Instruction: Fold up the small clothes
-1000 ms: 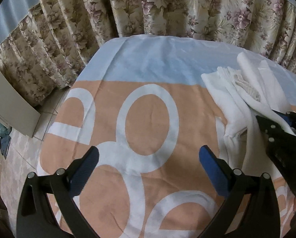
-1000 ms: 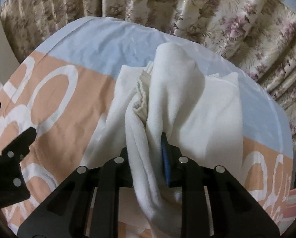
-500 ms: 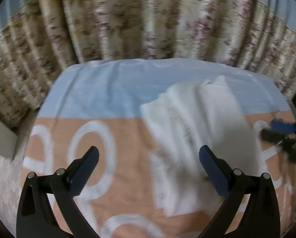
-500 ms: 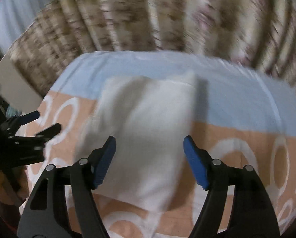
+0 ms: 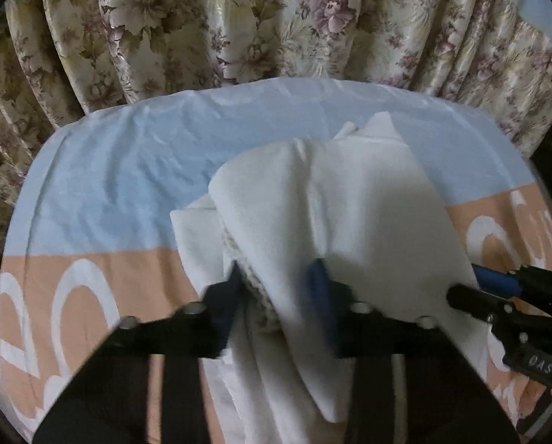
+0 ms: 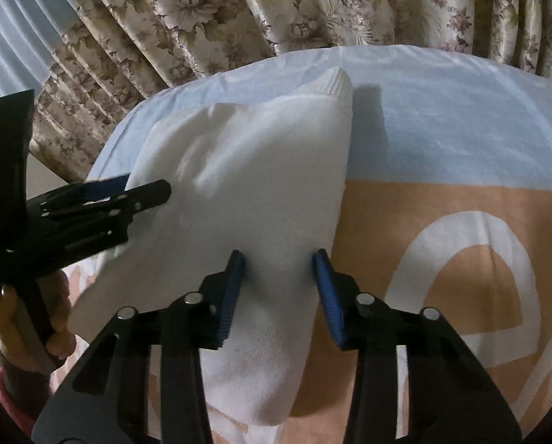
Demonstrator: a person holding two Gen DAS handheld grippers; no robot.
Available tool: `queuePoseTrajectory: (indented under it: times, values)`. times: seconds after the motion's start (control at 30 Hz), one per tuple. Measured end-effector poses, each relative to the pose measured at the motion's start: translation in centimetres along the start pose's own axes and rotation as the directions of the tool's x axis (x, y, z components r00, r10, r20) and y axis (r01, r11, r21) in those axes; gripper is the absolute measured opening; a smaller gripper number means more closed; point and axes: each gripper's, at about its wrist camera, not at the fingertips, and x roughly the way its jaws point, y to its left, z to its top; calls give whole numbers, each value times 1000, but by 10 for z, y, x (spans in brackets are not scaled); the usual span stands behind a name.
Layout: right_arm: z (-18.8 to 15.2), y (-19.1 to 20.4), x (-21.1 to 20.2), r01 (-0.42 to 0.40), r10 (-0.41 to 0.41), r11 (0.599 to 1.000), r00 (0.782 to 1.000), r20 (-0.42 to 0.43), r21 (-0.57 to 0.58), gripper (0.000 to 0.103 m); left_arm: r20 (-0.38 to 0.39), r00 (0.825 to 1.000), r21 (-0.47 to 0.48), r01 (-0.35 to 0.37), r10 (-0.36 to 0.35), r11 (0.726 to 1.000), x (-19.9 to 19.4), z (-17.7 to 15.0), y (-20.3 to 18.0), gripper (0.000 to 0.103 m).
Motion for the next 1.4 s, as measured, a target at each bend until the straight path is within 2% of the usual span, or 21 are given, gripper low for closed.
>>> queuePoseTrajectory:
  times: [0.17,0.27,0.37,0.43,0.57,0.6,0.63,0.7,0.73,0.8,0.87,0.97,1.0,1.03,1.07,1.2,1.33,1.4]
  values:
    - [-7,21,-15,24,-19,996,998,59,-84,14,27,1000,50,-10,9,999,-23,-17,1,18]
    - [-13,37,-24,22,-16,992,999,49,-128,10,42,998,115,-49,44,992,-29,-31,-2,19]
    - [-18,46,-19,88,-81,980,996,46,-176,9,59,996,157,-81,72,984,-27,-38,-6,20]
    - [-16,43,-10,120,-114,979,992,45,-167,9,67,993,165,-108,99,980,-25,-39,-12,20]
    - [-8,41,8,130,-127,973,991,29,-191,9,72,989,159,-137,127,978,-24,-40,-15,23]
    - [-6,42,7,122,-119,973,993,25,-197,9,72,989,152,-138,129,979,-28,-41,-15,30]
    - [-3,42,3,115,-111,973,993,32,-199,11,75,987,148,-151,141,977,-32,-42,-15,44]
    - [4,42,-6,90,-82,978,995,48,-189,15,92,982,139,-175,164,975,-43,-46,-18,64]
    - [10,42,-12,93,-81,978,994,69,-187,18,99,982,136,-173,161,976,-48,-48,-19,65]
    - [18,42,-15,97,-83,978,993,81,-186,33,102,987,128,-137,124,982,-60,-56,-23,66]
    - [28,40,-9,108,-96,977,993,73,-184,34,96,991,136,-109,96,985,-66,-65,-30,66]
    - [31,34,7,109,-105,979,994,33,-171,33,60,994,178,-103,94,979,-60,-79,-44,65]
    - [30,33,12,110,-108,980,994,19,-164,26,39,994,186,-105,99,977,-54,-83,-46,57]
    - [28,31,18,108,-109,982,994,3,-154,22,13,995,187,-100,100,977,-47,-86,-45,42]
    - [25,30,21,108,-110,983,994,-5,-146,18,-8,996,178,-89,92,980,-42,-88,-43,39]
    - [14,29,17,120,-118,983,993,22,-136,8,-26,999,134,-37,40,990,-39,-92,-29,35]
    - [9,31,5,127,-122,982,992,42,-142,7,-39,999,106,-12,16,994,-38,-95,-23,35]
    - [8,30,4,125,-120,981,992,44,-145,7,-34,999,115,-35,39,993,-39,-96,-28,38]
